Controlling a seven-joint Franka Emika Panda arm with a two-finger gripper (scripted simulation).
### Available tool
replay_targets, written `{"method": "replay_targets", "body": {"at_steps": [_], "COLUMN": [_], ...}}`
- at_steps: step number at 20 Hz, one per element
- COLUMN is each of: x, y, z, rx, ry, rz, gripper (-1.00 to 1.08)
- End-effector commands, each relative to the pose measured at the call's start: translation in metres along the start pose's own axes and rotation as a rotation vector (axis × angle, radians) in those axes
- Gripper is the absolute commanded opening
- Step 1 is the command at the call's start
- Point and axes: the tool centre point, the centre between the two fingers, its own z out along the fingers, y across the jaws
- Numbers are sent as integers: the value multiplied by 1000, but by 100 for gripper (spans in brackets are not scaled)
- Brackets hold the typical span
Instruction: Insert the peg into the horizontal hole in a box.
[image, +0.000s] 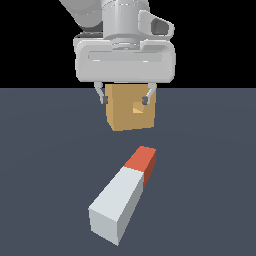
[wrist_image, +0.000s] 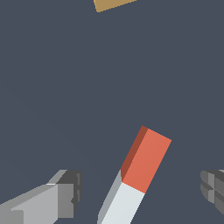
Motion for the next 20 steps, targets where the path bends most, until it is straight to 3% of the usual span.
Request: {"method": "replay_targets", "body": {"at_steps": [1,8,20], "x": [0,-21,-117], "y": [0,3,-3], "z": [0,15,87], "rx": [0,-2,-14], "ry": [0,0,2], "rz": [0,73,416], "gripper": [100,100,100]}}
